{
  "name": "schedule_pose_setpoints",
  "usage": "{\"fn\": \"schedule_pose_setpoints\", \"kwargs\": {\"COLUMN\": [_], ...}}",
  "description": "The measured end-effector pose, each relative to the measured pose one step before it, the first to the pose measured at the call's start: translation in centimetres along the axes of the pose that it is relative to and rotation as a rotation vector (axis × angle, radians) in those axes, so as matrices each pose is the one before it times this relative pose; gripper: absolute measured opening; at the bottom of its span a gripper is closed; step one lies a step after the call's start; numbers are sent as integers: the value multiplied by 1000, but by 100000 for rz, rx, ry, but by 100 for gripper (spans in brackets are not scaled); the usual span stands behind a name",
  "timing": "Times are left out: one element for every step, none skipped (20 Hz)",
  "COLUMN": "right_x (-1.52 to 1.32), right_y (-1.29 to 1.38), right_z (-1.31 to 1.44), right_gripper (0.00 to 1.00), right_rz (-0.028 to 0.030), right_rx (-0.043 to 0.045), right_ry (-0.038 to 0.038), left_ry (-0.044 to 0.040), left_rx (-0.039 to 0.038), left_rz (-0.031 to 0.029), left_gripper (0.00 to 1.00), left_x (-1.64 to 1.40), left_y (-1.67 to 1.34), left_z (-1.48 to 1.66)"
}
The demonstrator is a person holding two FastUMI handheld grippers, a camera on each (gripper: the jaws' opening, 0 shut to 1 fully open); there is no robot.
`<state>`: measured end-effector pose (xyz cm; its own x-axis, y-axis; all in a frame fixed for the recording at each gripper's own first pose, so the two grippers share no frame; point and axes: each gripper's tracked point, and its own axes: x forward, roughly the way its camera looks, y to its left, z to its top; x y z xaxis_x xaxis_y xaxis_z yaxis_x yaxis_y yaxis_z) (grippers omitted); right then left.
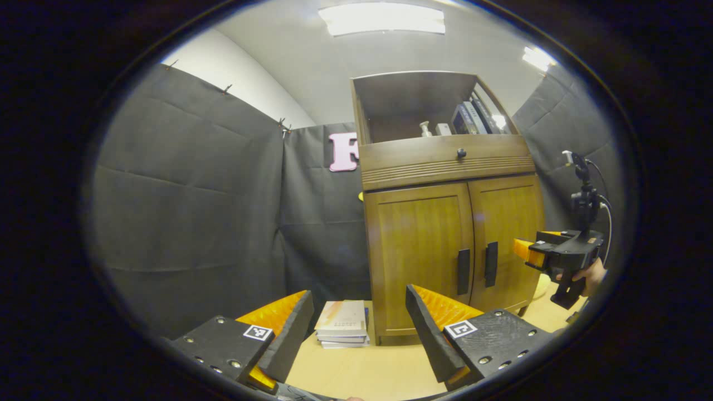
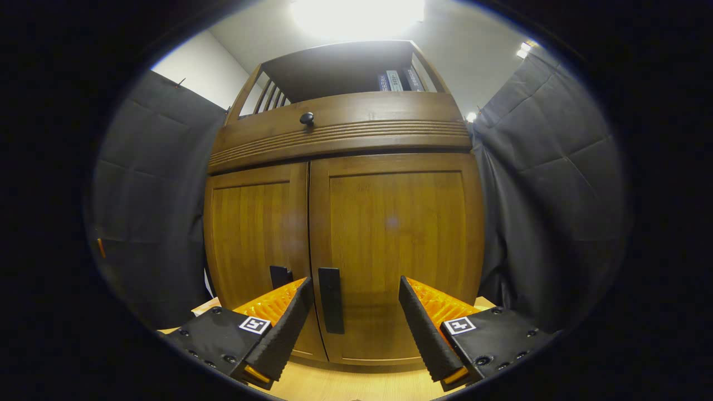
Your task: Open the right door of the double-door shoe cabinet with the right hand, and open the left door with the left hand.
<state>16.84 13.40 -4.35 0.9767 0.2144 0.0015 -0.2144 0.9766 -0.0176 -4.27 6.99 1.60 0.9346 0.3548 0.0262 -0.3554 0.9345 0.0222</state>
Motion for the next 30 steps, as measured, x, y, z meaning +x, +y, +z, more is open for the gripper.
{"fn": "schedule_pose_setpoints", "kwargs": {"right_x": [812, 817, 738, 349, 525, 702, 772, 735, 415, 338, 456, 376, 277, 367, 402, 362, 205, 274, -6, 63, 336, 535, 47, -222, -46, -169, -196, -182, -432, -445], "right_y": [154, 218, 213, 97, 96, 239, 385, 334, 473, 242, 318, 420, 168, 83, 47, -10, -365, 29, 226, 163, -42, -122, 170, 59, -159, -42, -54, 31, 107, 38], "right_z": [-459, -346, -240, -363, -280, -372, -190, -355, -429, -421, -430, -550, -588, -384, -216, -86, 45, -98, -206, -182, -103, -15, 93, -102, -92, 134, -104, 35, 4, -77], "right_gripper": [97, 96, 97, 97, 97, 97, 97, 97, 96, 96, 95, 94, 91, 86, 81, 77, 74, 63, 67, 55, 61, 54, 47, 40, 34, 19, 23, 23, 23, 19], "right_rz": [-53, 140, 98, -234, -129, 150, 353, 20, 579, 221, 280, 571, -402, -141, -320, -381, -1230, -179, 130, 312, 24, -1347, -282, -650, -262, -9, 504, 664, 602, 449], "right_rx": [450, 696, 458, -13, -204, -166, -305, -338, -218, -393, -495, -623, -738, -325, 438, 797, 918, 1207, 1509, 1707, 1316, 1572, -219, -680, -1192, -804, 10, 268, -363, -770], "right_ry": [626, 712, 227, 171, 211, 513, 638, 833, 1165, 1124, 1281, 1116, 658, 694, 1127, 612, 182, 420, 1106, 970, 196, -455, 516, -1196, 766, -110, 1225, 647, -204, 189], "left_ry": [167, 281, 153, 31, 143, 169, 34, 97, -45, -130, 84, 44, -127, -215, -153, -77, -106, 56, -8, -23, -106, -195, -343, -209, -291, -77, 77, -168, -287, -378], "left_rx": [217, 314, 323, 194, 200, 190, 118, 226, 211, 167, 116, 269, 359, 185, -27, -207, -198, -164, -232, -279, -76, 60, -13, 45, -52, -31, -45, -92, -349, -250], "left_rz": [1193, 1119, 1215, 1089, 926, 962, 788, 786, 703, 708, 484, 383, 529, 382, 255, 116, -51, -52, -200, -408, -284, -297, -335, -445, -679, -845, -895, -695, -1157, -1037], "left_gripper": [99, 99, 99, 99, 99, 99, 99, 99, 99, 99, 99, 99, 99, 99, 99, 99, 99, 96, 99, 99, 99, 99, 99, 99, 99, 99, 99, 92, 99, 99], "left_x": [-55, -123, -132, -89, -55, -250, -90, -154, 25, -51, 36, -105, 30, 61, 19, 59, 9, 66, 103, -16, 43, 60, 55, 25, 66, 121, 65, 9, 61, 124], "left_y": [360, 286, 346, 315, 221, 401, 368, 459, 219, 286, 190, -7, 151, 188, 148, 7, 50, 0, 9, -141, -15, -66, -12, -64, -103, -257, -196, -139, -294, -280], "left_z": [-3, -62, -3, -28, 40, -100, 57, 42, 59, 13, 16, -23, 90, -63, 35, -9, 67, -133, -2, -26, 104, -10, 104, 52, 71, 37, 7, -5, 69, 90]}}
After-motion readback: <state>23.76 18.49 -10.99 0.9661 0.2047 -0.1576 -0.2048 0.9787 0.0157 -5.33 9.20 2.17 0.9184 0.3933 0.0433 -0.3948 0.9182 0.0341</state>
